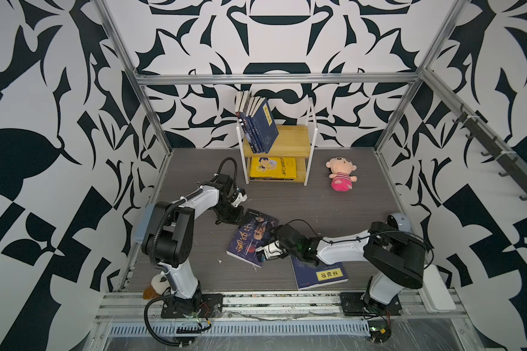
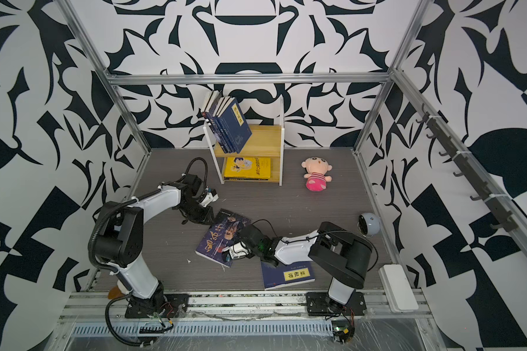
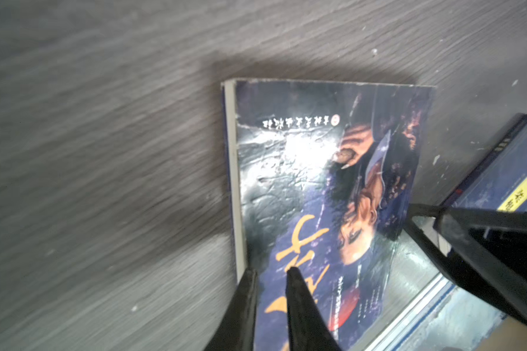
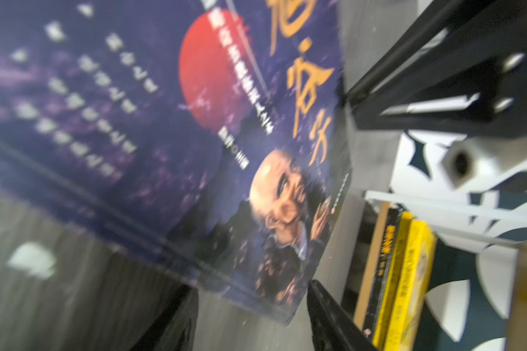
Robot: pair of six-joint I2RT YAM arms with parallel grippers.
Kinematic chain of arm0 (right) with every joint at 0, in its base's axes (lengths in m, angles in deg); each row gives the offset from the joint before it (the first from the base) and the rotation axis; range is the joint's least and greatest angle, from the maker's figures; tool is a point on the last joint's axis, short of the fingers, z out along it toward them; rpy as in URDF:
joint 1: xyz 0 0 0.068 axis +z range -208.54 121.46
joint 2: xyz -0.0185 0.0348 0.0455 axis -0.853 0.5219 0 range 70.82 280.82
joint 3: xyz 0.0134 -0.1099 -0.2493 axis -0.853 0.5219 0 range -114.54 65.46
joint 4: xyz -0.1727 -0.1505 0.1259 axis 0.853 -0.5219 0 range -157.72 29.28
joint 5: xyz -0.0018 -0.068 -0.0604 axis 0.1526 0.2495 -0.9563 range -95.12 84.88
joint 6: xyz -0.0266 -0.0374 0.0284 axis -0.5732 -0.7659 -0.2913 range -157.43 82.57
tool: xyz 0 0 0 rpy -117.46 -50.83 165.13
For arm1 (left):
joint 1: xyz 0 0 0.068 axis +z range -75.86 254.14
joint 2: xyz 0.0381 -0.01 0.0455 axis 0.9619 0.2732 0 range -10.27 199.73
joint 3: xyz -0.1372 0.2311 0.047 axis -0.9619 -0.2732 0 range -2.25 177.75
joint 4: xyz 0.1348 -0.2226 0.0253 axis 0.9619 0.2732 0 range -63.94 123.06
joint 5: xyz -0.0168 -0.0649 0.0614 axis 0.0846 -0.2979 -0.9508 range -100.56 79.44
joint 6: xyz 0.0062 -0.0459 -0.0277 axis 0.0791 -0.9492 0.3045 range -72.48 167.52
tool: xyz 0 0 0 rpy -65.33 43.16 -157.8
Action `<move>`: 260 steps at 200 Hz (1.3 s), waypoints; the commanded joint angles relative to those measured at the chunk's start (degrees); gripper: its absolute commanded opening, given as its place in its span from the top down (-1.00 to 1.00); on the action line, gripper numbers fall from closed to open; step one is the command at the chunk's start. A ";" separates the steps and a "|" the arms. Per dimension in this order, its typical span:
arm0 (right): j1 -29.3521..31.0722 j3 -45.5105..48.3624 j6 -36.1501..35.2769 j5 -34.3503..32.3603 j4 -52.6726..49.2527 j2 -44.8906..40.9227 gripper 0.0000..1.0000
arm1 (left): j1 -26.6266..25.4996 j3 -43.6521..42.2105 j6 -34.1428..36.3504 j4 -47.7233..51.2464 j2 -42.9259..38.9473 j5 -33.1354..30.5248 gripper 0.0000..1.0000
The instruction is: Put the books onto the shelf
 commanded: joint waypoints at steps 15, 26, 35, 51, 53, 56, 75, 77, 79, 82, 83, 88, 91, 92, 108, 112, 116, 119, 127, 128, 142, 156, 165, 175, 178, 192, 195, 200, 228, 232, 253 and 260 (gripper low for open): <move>0.73 1.49 -9.36 -0.51 12.80 6.29 -0.25 | -0.37 -1.02 2.11 1.64 4.40 -2.43 0.83; 0.80 0.32 -9.45 -0.39 14.77 6.54 -0.24 | -0.36 -1.00 2.47 1.39 5.42 -3.01 0.83; 0.92 -0.76 -9.45 0.06 15.54 6.26 -0.23 | -0.47 -0.45 2.50 1.89 6.26 -3.28 0.83; 1.01 -2.55 -9.71 0.83 15.82 5.23 -0.22 | -0.44 0.06 2.61 2.32 7.45 -3.51 0.84; 0.97 -2.73 -9.71 0.84 15.82 5.06 -0.21 | -0.47 0.13 2.71 2.32 7.41 -3.60 0.84; 0.96 -3.12 -9.71 1.90 15.70 4.82 -0.21 | -0.47 0.22 2.88 2.32 7.25 -3.62 0.84; 1.14 -4.63 -9.60 4.59 14.72 3.79 -0.18 | -0.40 0.13 2.98 1.89 5.93 -4.57 0.85; 1.18 -4.71 -9.51 4.84 14.69 3.69 -0.17 | -0.46 0.04 3.00 1.86 5.84 -4.64 0.85; 1.14 -4.79 -9.44 5.12 14.61 3.64 -0.16 | -0.45 -0.12 3.03 1.75 5.73 -4.61 0.86; 1.11 -4.90 -9.34 5.58 14.48 3.49 -0.15 | -0.45 -0.32 3.07 1.57 5.61 -4.60 0.86; 1.15 -4.92 -9.35 5.76 14.40 3.47 -0.15 | -0.42 -0.39 3.08 1.51 5.61 -4.60 0.86; 1.27 -5.14 -9.36 6.65 13.86 3.37 -0.14 | -0.45 -0.90 3.16 1.22 5.60 -4.61 0.86; 1.35 -5.26 -9.34 7.10 13.43 3.41 -0.14 | -0.47 -1.11 3.18 1.00 5.56 -4.65 0.86; 1.41 -5.32 -9.34 7.22 13.22 3.43 -0.14 | -0.47 -1.14 3.22 1.00 5.63 -4.67 0.86; 1.96 -6.19 -10.81 8.54 11.55 4.21 -0.14 | -0.44 -0.64 3.47 1.41 6.19 -4.89 0.87; 2.13 -6.36 -10.91 8.74 11.52 4.41 -0.14 | -0.47 -0.44 3.45 1.37 6.29 -4.86 0.87; 2.30 -6.61 -10.89 8.96 11.60 4.62 -0.15 | -0.43 -0.46 3.39 1.40 6.38 -4.78 0.88; 2.37 -6.79 -10.78 9.15 11.60 4.77 -0.15 | -0.40 -0.41 3.32 1.44 6.46 -4.78 0.88; 2.50 -7.24 -10.84 9.61 11.70 5.26 -0.16 | -0.47 -0.38 3.36 1.55 6.57 -4.69 0.88; 2.50 -7.32 -10.89 9.62 11.70 5.32 -0.16 | -0.47 -0.38 3.40 1.54 6.57 -4.69 0.88; 2.59 -8.28 -10.38 9.37 12.56 6.38 -0.08 | -0.43 -0.46 3.41 1.53 6.40 -4.67 0.88; 2.48 -9.26 -10.11 8.07 13.53 7.74 0.10 | -0.43 -0.25 3.36 1.66 5.60 -4.72 0.87; 2.41 -9.56 -10.36 7.38 13.87 8.56 0.14 | -0.40 0.63 3.44 2.49 4.37 -5.53 0.82; 2.33 -9.77 -10.37 7.09 14.15 9.06 0.14 | -0.24 2.00 3.59 3.62 2.14 -6.96 0.78; 2.33 -9.73 -10.32 7.14 14.27 9.15 0.14 | -0.14 2.46 3.64 3.95 1.36 -7.38 0.75; 2.33 -9.75 -9.81 6.83 14.74 9.49 0.12 | 1.06 3.93 3.80 4.08 -2.23 -8.93 0.53; 2.29 -9.77 -9.77 6.76 14.88 9.51 0.12 | 1.40 4.03 3.72 4.08 -2.87 -9.15 0.51; 2.30 -9.77 -9.70 6.61 15.04 9.60 0.12 | 2.37 4.20 3.63 4.08 -3.80 -9.35 0.51; 2.32 -9.88 -9.63 5.30 16.58 10.22 0.41 | 7.61 3.93 3.15 2.73 -4.08 -10.92 0.36; 2.29 -9.98 -9.58 5.17 16.89 10.33 0.46 | 8.05 3.84 3.19 2.53 -3.56 -11.05 0.35; 2.33 -10.22 -9.70 4.98 17.05 10.49 0.69 | 9.76 2.89 3.87 0.85 -0.87 -12.42 0.32; 2.33 -10.30 -9.67 5.05 17.05 10.49 0.72 | 9.94 2.71 4.54 0.10 0.04 -13.29 0.32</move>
